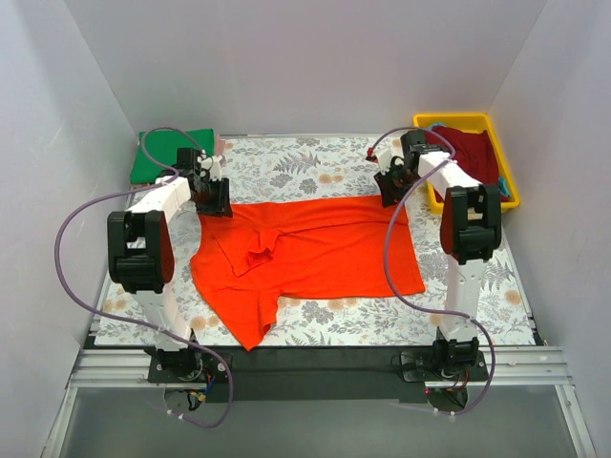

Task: Fold and stack the t-shirts
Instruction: Fold the tshirt

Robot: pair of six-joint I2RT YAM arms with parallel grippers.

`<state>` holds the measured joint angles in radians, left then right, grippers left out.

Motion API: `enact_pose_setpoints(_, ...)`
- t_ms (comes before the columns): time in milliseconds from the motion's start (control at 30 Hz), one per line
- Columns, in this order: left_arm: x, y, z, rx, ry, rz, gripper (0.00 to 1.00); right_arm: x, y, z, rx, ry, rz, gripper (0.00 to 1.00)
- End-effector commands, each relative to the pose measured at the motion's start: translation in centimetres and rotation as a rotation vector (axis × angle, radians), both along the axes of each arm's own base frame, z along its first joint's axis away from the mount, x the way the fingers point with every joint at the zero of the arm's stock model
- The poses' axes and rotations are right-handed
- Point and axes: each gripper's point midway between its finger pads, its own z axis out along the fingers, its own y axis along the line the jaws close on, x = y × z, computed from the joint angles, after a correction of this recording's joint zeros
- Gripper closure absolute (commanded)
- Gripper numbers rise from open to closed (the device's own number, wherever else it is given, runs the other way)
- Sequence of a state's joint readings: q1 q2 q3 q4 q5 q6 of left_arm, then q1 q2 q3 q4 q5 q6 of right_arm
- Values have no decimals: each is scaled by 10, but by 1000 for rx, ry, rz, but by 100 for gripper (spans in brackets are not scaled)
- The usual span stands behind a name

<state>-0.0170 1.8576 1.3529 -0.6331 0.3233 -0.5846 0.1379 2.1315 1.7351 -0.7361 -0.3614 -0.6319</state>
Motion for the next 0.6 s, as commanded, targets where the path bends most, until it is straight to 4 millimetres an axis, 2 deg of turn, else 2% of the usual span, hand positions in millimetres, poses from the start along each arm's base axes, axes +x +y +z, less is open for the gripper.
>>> enact_pose_setpoints(0, 17, 7, -16, -3, -20, 39, 62, 4, -4, -27, -19, 69, -66, 76)
enact_pose_setpoints(33, 21, 22, -24, -6, -3, 80, 64, 6, -9, -32, -45, 66, -81, 76)
enact_pose_setpoints(67, 23, 27, -28, -5, 3, 91, 65, 8, -11, -41, -61, 72, -86, 76)
enact_pose_setpoints(200, 34, 49, -54, 21, 37, 126, 69, 27, -23, -57, -124, 35, -134, 76)
enact_pose_setpoints(267, 40, 57, -61, 20, 46, 135, 72, 37, -26, -56, -143, 4, -157, 75)
enact_pose_setpoints(300, 50, 60, -68, 23, 51, 142, 74, 40, -27, -54, -142, -5, -164, 74)
enact_pose_setpoints(367, 56, 61, -71, 11, 66, 129, 76, 46, -23, -46, -122, -28, -159, 69)
enact_pose_setpoints(433, 69, 58, -59, -8, 43, 115, 74, 51, -17, -30, -92, -60, -148, 61)
enact_pose_setpoints(467, 71, 50, -49, -55, 28, 85, 72, 56, -15, -12, -81, -97, -148, 57)
enact_pose_setpoints(500, 74, 44, -24, -83, -12, 58, 65, 58, -14, -1, -71, -116, -146, 50)
enact_pose_setpoints(533, 72, 38, -10, -116, -33, 36, 61, 57, -9, 13, -39, -133, -124, 45)
enact_pose_setpoints(567, 68, 24, 10, -186, -58, -14, 58, 52, -6, 40, -15, -164, -111, 41)
